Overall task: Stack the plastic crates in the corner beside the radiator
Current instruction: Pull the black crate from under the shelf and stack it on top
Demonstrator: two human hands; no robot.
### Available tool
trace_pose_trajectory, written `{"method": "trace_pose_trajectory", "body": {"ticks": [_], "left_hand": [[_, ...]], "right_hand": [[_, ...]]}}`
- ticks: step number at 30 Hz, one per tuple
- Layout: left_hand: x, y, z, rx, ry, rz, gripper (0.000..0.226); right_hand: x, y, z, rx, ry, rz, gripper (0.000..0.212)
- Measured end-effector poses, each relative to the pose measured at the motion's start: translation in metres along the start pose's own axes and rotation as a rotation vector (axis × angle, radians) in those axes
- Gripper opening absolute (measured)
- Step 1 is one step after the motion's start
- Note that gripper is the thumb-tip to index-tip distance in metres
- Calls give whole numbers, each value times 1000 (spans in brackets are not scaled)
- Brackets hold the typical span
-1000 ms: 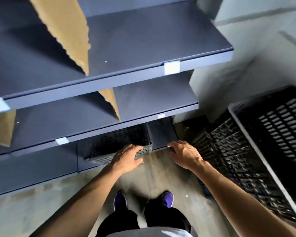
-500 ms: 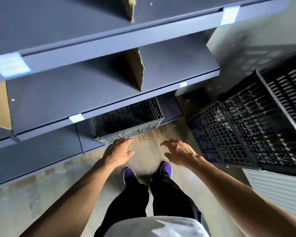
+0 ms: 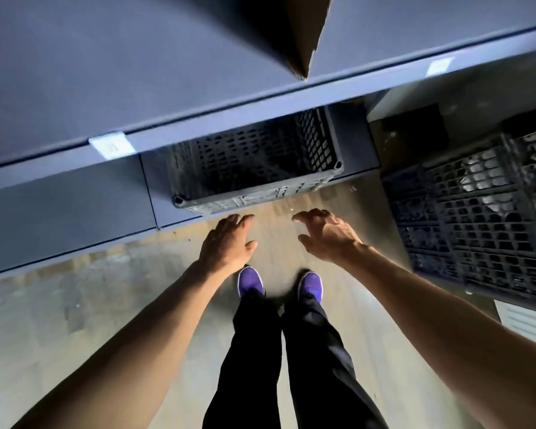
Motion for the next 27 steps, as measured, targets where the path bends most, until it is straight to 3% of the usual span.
{"method": "trace_pose_trajectory", "body": {"ticks": [8,14,19,27], "left_hand": [[52,-28,49,77,148,22,67],[109,-34,78,157,204,82,73],[136,-42,104,205,148,33,68],[166,-48,96,129,-38,-44,58]], "right_hand": [[53,47,56,-33,66,-88,53],[108,51,86,-84,201,-227,71],[147,43,100,-231,155,-254,80],[174,41,102,-195,118,-116,74]]}}
Point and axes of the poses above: each hand's wrist, its own x-axis towards the middle knuckle, its own z-axis out of the palm, y = z × x, the point moved 1 cm from there along x, towards the middle knuckle, and after that the axes turned 15 degrees about y, right-handed, at the moved point
